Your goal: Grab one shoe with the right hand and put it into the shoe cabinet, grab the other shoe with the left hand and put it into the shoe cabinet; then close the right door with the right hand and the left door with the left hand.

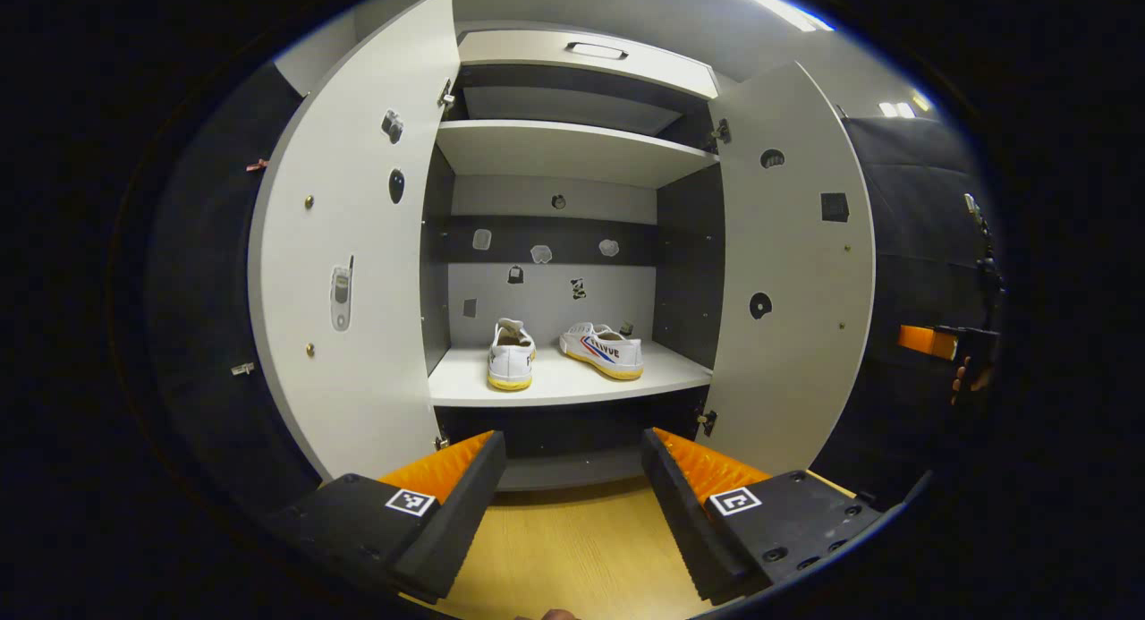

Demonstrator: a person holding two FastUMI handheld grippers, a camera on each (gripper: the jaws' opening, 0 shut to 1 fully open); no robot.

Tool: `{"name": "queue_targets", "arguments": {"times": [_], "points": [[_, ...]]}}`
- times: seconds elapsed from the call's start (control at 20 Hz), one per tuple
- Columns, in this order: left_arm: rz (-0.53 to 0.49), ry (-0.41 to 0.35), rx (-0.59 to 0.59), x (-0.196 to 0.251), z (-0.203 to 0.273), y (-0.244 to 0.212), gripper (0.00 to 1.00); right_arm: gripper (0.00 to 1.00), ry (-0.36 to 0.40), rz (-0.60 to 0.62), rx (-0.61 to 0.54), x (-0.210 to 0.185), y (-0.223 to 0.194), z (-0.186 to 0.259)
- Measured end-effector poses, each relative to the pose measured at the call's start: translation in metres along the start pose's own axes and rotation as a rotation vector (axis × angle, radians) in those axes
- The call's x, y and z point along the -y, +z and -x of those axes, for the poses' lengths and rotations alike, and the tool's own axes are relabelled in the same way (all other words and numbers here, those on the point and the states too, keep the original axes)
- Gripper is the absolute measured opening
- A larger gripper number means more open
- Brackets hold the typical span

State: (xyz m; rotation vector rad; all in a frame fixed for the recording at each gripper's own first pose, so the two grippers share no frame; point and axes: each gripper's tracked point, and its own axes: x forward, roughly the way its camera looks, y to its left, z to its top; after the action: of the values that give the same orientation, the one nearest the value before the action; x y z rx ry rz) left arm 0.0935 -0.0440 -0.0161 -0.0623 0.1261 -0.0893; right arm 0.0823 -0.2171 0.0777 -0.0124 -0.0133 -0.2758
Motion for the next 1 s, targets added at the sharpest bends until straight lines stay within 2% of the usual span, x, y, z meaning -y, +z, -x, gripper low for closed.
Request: {"name": "queue_targets", "arguments": {"times": [0.25,0.45,0.75,1.0], "points": [[0.019,0.069,-0.053,0.013,0.018,-0.04,0.95,0.98,0.088,-0.008,0.022,0.0,0.017,-0.046],[0.009,0.164,-0.12,0.013,0.034,-0.07,0.95,0.98,0.229,-0.004,0.012,-0.025,0.022,-0.075],[0.095,0.28,-0.138,0.021,0.052,-0.089,0.95,0.98,0.385,-0.024,0.01,-0.053,0.031,-0.101],[0.096,0.385,-0.136,0.009,0.061,-0.094,0.95,1.0,0.455,0.019,0.015,-0.067,0.031,-0.108]]}}
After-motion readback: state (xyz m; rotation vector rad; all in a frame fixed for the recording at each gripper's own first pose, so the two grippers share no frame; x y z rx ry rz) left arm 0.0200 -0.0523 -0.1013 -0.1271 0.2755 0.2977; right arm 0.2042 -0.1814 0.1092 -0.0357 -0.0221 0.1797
